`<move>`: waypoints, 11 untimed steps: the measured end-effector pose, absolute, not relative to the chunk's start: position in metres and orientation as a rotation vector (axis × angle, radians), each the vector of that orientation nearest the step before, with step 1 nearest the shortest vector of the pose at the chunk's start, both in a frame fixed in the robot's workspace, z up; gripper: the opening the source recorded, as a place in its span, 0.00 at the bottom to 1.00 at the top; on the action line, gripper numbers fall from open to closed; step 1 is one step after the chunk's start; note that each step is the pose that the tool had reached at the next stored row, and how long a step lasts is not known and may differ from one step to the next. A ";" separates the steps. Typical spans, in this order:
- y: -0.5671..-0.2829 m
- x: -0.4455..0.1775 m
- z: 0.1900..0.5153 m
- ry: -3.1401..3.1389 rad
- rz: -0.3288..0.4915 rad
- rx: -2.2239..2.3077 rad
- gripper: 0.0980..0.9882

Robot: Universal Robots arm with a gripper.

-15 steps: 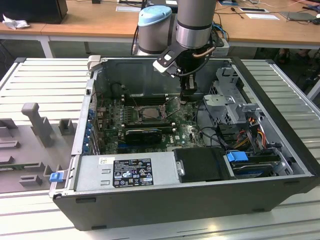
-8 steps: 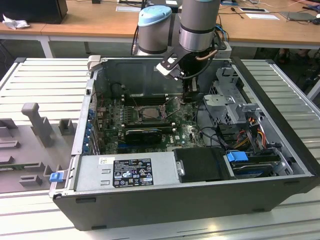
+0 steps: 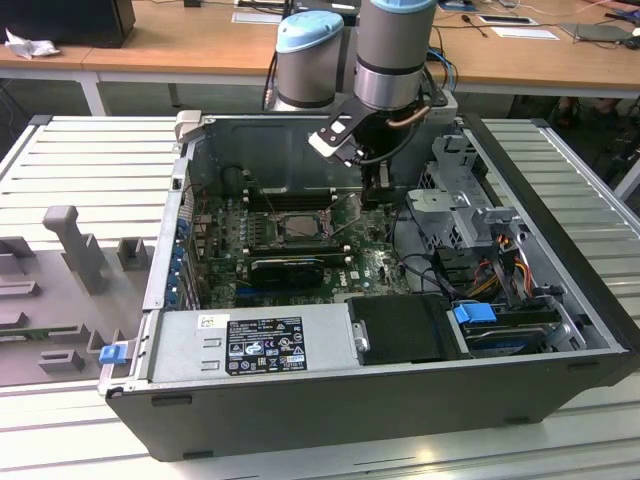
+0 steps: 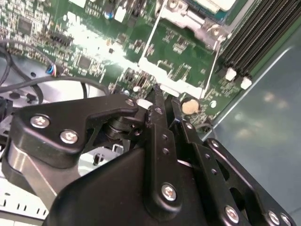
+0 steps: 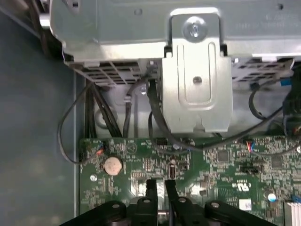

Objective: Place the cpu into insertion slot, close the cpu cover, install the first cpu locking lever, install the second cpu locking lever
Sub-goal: 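Close the cpu cover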

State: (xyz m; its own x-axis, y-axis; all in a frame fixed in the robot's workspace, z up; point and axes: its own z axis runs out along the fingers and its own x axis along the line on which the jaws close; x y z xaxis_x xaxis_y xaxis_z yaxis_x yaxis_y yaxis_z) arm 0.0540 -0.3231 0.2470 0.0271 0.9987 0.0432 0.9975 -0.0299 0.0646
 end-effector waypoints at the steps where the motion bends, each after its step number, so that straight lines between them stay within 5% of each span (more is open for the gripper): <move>1: -0.323 0.052 0.247 2.177 0.118 2.240 0.13; 11: -0.323 0.038 0.247 2.178 0.119 2.241 0.13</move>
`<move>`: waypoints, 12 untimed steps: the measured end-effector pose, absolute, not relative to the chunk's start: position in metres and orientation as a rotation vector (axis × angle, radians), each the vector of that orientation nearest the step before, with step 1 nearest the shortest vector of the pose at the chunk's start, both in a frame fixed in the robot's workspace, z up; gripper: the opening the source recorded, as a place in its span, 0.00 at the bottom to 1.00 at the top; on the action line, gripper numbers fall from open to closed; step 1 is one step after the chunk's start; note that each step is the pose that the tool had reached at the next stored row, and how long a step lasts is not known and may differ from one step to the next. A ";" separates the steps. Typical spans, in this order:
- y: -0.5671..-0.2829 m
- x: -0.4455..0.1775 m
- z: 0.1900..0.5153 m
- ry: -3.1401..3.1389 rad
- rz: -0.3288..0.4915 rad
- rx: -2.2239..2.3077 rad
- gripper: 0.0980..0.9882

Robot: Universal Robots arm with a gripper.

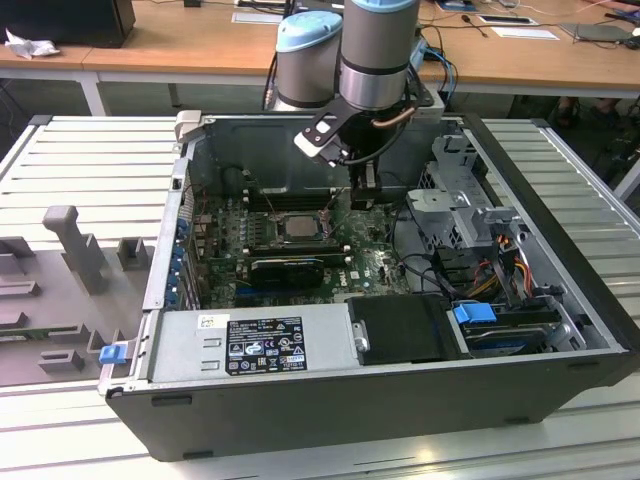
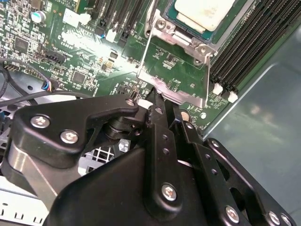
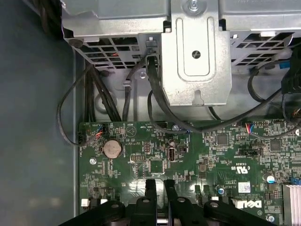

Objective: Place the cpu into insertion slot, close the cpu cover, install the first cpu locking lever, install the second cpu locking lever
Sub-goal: 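Close the cpu cover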

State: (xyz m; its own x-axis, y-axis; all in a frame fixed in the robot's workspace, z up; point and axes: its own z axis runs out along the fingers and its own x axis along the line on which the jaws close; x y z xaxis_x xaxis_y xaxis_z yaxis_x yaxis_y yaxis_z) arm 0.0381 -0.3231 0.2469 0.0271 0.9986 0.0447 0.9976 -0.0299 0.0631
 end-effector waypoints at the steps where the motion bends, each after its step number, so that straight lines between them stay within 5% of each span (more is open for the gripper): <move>1: -0.323 0.038 0.247 2.178 0.119 2.241 0.13; 12: -0.323 0.033 0.247 2.178 0.119 2.241 0.13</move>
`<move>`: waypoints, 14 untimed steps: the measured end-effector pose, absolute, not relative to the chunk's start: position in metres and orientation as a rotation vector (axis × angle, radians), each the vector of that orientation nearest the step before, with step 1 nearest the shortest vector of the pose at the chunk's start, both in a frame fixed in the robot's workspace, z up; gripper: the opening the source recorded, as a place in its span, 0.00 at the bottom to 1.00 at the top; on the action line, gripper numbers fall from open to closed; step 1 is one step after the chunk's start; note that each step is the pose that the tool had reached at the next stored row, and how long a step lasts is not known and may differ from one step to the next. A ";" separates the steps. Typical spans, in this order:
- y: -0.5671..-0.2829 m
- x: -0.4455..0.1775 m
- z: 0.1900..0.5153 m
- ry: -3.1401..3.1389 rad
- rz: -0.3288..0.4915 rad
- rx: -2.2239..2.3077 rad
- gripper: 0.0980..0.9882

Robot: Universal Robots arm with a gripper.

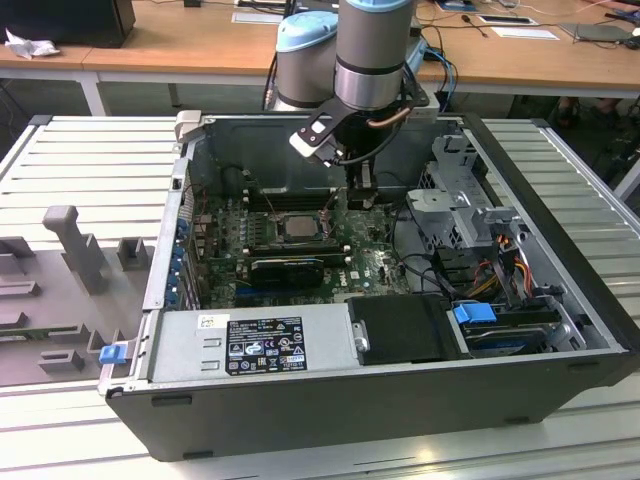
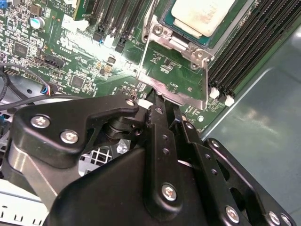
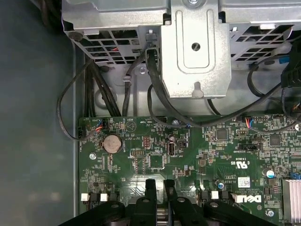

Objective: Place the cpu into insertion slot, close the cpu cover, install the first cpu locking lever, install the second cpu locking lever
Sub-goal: 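Close the cpu cover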

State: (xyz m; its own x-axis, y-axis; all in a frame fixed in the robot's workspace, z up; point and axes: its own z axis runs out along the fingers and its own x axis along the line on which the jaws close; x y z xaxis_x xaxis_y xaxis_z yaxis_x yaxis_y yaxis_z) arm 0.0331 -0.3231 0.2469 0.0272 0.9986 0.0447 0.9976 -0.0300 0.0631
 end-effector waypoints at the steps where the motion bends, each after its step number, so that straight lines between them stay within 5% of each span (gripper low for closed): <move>1: -0.323 0.033 0.247 2.178 0.119 2.241 0.13; 14: -0.323 0.030 0.247 2.178 0.119 2.241 0.13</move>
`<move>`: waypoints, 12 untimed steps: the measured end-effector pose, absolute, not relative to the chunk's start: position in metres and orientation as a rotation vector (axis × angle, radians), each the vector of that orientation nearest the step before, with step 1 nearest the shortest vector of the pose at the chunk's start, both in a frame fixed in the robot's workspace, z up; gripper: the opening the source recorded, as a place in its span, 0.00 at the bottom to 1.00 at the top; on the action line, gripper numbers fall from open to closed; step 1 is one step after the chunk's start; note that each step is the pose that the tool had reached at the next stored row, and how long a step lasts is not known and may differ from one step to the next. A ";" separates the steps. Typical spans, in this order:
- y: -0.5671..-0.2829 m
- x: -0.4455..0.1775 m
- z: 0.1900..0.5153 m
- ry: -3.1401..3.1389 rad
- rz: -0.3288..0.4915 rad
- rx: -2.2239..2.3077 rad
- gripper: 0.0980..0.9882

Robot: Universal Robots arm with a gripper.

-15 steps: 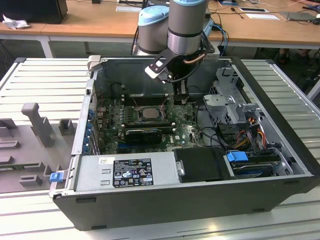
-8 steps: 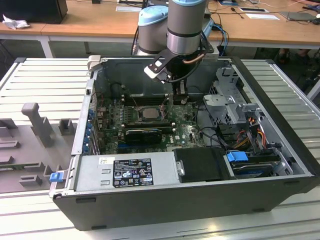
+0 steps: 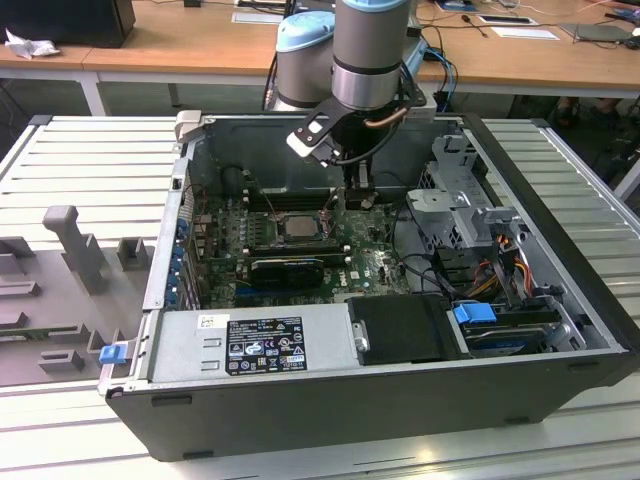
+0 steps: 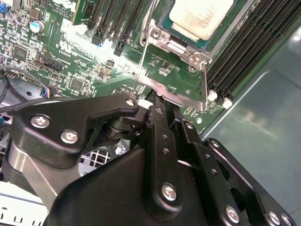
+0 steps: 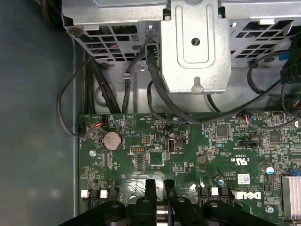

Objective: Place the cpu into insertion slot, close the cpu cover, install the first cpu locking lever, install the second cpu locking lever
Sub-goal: 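Close the cpu cover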

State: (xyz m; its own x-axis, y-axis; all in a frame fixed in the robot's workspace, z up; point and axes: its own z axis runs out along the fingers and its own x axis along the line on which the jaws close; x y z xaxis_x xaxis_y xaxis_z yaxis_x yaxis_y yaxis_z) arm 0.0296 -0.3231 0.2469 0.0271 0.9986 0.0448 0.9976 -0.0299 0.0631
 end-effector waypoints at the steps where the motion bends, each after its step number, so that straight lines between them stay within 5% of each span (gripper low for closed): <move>1: -0.323 0.029 0.247 2.178 0.119 2.241 0.13; 12: -0.323 0.026 0.247 2.178 0.119 2.241 0.13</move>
